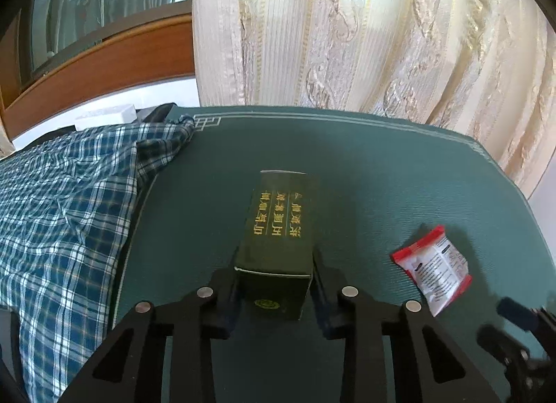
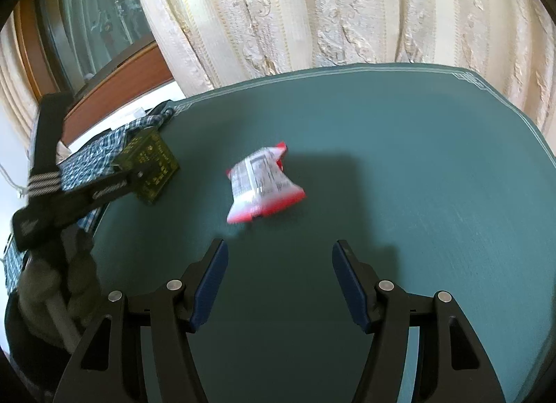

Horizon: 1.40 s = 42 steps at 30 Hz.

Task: Organize objects
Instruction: 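Grasp the dark green box with the left gripper while the right gripper grasps the snack packet, then carry the green box and snack packet to the bowl while the right gripper releases the packet inside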

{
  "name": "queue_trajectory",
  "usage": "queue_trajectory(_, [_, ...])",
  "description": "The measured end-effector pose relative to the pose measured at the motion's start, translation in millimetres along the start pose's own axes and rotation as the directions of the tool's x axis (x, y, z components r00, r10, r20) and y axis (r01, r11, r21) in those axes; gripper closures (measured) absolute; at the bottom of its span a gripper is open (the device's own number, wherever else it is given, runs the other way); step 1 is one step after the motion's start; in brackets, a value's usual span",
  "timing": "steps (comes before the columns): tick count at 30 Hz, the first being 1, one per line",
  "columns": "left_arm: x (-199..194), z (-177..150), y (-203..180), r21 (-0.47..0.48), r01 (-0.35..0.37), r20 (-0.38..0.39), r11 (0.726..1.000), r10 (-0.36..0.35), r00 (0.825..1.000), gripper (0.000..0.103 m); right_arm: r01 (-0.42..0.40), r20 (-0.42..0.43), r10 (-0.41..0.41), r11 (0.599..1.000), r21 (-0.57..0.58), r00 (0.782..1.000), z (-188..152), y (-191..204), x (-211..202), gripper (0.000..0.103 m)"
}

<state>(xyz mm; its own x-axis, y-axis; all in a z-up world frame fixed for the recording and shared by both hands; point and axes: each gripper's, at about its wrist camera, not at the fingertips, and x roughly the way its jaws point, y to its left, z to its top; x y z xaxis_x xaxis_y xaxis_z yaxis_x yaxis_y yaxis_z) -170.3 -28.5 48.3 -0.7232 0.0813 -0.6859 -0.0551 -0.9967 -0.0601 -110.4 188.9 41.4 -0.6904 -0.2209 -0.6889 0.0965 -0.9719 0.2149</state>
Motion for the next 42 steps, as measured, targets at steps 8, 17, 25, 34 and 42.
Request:
queue_trajectory(8, [-3,-1,0,0.000,0.004,0.014,1.000,-0.004,1.000,0.069,0.005,0.004,-0.005,0.998,-0.063,1.000,33,9,35,0.035])
queue_trajectory(17, [2,-5,0,-0.007,-0.003,-0.007,1.000,0.003,1.000,0.069,0.030,-0.032,-0.034,0.993,-0.113,0.999,37,18,69,0.038])
queue_trajectory(25, [-2,-6,-2,-0.009,0.007,-0.016,1.000,-0.007,1.000,0.069,0.009,-0.027,-0.012,0.996,-0.091,1.000,29,15,52,0.057])
queue_trajectory(34, [-31,-18,-22,0.022,0.065,-0.012,0.998,-0.065,0.998,0.070,-0.021,0.028,0.022,1.000,-0.015,0.999,2,2,-10,0.057])
queue_trajectory(42, [-50,-30,-36,0.027,0.093,-0.020,0.995,-0.092,0.996,0.070,-0.025,0.055,0.022,0.998,0.049,0.998,-31,-19,-61,0.057])
